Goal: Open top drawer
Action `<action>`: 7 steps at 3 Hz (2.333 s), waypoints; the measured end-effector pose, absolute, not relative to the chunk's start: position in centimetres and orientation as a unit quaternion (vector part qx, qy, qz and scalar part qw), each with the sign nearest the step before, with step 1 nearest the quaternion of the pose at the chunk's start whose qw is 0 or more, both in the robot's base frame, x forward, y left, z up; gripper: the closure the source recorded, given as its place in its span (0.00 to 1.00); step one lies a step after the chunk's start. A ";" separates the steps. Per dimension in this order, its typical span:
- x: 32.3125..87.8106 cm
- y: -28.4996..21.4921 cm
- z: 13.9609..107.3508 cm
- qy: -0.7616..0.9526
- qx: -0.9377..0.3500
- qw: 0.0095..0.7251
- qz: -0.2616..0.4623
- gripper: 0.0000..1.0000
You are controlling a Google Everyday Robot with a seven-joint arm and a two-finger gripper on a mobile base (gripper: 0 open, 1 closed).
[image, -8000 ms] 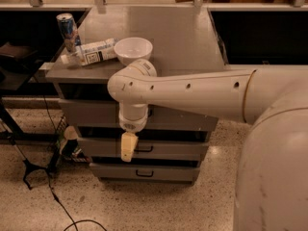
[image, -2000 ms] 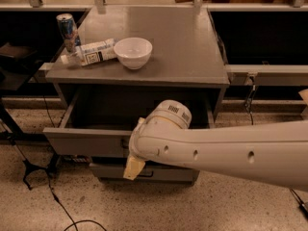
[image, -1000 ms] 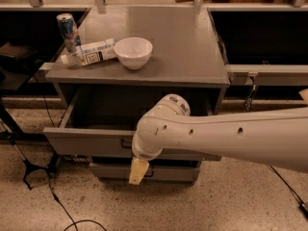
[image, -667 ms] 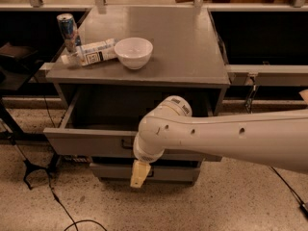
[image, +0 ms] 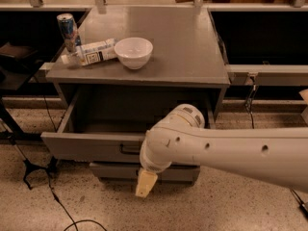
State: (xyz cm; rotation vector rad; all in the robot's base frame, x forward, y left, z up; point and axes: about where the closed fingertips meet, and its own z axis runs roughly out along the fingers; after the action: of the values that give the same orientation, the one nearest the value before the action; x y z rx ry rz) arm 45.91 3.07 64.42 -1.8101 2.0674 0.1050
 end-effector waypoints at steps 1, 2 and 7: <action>42.9 1.4 65.0 0.746 -0.635 0.195 0.032 0.00; 40.6 0.4 65.3 0.753 -0.629 0.191 0.032 0.00; 32.8 -4.6 65.9 0.768 -0.586 0.255 0.022 0.00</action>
Offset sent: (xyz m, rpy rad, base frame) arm -0.0830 -0.0402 0.0084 -0.0084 0.0226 -0.0694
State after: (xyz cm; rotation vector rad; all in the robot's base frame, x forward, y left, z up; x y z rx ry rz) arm 32.82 -4.58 65.91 -1.5918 2.0863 0.0605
